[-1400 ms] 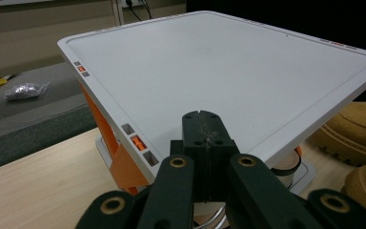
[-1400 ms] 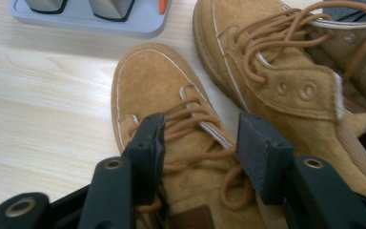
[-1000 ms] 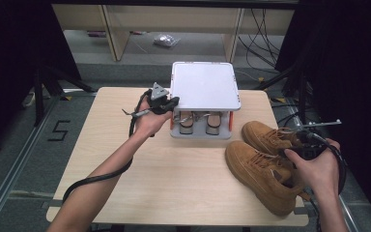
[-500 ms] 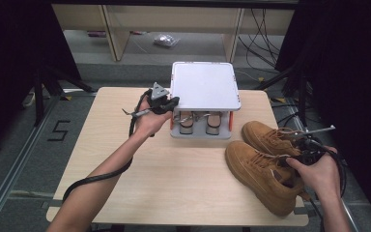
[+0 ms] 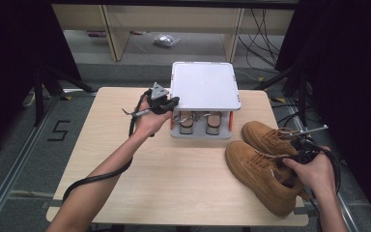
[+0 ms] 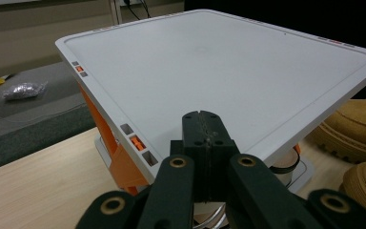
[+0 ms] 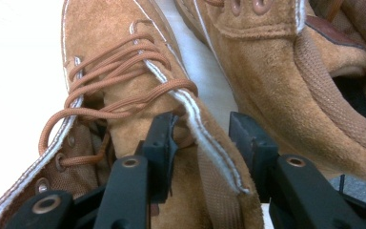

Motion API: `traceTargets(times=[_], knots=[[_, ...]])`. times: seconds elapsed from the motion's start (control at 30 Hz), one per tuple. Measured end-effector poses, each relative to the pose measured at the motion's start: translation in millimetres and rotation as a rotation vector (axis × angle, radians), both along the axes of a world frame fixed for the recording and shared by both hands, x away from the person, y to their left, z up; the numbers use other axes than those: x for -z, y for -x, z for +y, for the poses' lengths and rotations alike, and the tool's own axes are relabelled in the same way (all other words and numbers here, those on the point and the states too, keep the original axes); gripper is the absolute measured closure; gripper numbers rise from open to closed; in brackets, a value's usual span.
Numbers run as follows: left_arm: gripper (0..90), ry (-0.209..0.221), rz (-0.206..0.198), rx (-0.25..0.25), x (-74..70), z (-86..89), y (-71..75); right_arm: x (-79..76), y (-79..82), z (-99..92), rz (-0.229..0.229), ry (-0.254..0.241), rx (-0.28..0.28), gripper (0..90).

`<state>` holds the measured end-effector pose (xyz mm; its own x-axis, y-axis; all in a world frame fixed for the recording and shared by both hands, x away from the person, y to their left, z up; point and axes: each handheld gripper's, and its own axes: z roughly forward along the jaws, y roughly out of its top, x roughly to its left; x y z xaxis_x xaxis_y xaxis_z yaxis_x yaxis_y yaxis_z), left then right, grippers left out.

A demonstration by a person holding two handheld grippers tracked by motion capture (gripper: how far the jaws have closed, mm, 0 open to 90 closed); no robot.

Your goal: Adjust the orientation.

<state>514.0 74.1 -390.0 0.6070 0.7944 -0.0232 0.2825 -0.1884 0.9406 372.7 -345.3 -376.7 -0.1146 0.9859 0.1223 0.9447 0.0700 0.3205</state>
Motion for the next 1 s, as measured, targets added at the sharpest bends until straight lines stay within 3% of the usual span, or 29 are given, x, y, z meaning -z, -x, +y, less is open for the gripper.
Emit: traceTargets(times=[0.13,0.27,0.3,0.4,0.47,0.5,0.53,0.57,0.6,0.63,0.7,0.73,0.77,0.8,0.83,0.87,0.93,0.97,1.0], knots=[[89.9,-0.001,-0.001,-0.001,0.0,-0.2,0.1,3.6,-3.1,-2.3,-0.020,0.025,-0.047,65.7],[89.9,0.000,-0.001,0.000,0.1,0.0,0.1,2.2,-3.5,0.3,0.023,0.003,-0.002,75.0],[89.9,-0.001,0.000,0.000,0.0,0.0,0.0,2.8,-5.1,-3.7,0.014,0.010,-0.043,77.2],[89.9,0.000,0.000,0.000,0.0,-0.1,0.0,2.2,-4.4,-4.2,0.012,0.011,-0.047,79.2],[89.9,-0.001,-0.001,0.000,0.0,-0.1,0.1,1.0,-4.7,-3.8,0.024,-0.002,-0.033,80.0],[89.9,0.000,0.000,0.000,0.0,-0.1,0.0,1.2,-3.8,0.1,0.033,-0.040,0.024,80.3],[89.9,0.000,0.000,0.000,0.0,-0.1,0.0,0.8,-4.8,-3.7,0.025,-0.028,-0.006,80.5],[89.9,-0.001,0.000,0.000,-0.1,0.0,0.0,0.8,-4.6,-4.4,0.024,-0.043,-0.001,80.8],[89.9,-0.001,0.000,0.000,-0.1,-0.1,-0.1,0.6,-4.6,-6.4,0.031,-0.027,-0.009,81.0],[89.9,-0.001,0.001,0.000,-0.1,-0.1,-0.1,0.0,-4.7,-6.3,0.040,-0.066,-0.007,81.2],[89.9,-0.001,0.001,0.000,-0.2,0.0,-0.1,-0.5,-3.8,-6.7,0.051,-0.080,0.015,81.7],[89.9,0.000,0.001,0.000,-0.1,0.0,-0.2,-0.6,-3.0,-8.8,0.078,-0.074,0.000,81.9],[89.9,0.000,0.001,0.000,-0.1,0.0,-0.2,-1.0,-2.1,-8.0,0.091,-0.100,0.026,82.1],[89.9,-0.001,0.001,0.000,-0.2,-0.1,-0.2,-0.8,-1.4,-8.0,0.085,-0.109,0.039,82.3],[89.9,-0.001,0.001,0.000,-0.2,-0.1,-0.2,-0.4,-1.0,-12.0,0.067,-0.102,0.004,82.4],[89.9,-0.001,0.001,0.000,-0.3,-0.2,-0.2,-2.2,0.3,-9.4,0.090,-0.137,0.043,82.6],[89.8,-0.004,0.001,0.000,-0.4,-0.1,-0.1,-3.0,0.6,-5.7,0.080,-0.177,0.075,82.8],[89.9,-0.004,0.001,0.000,-0.4,-0.2,-0.1,-3.7,0.8,-5.0,0.082,-0.181,0.079,82.9],[89.9,-0.003,0.001,0.000,-0.4,-0.1,-0.2,-2.9,0.4,-8.6,0.053,-0.142,0.041,83.0]])
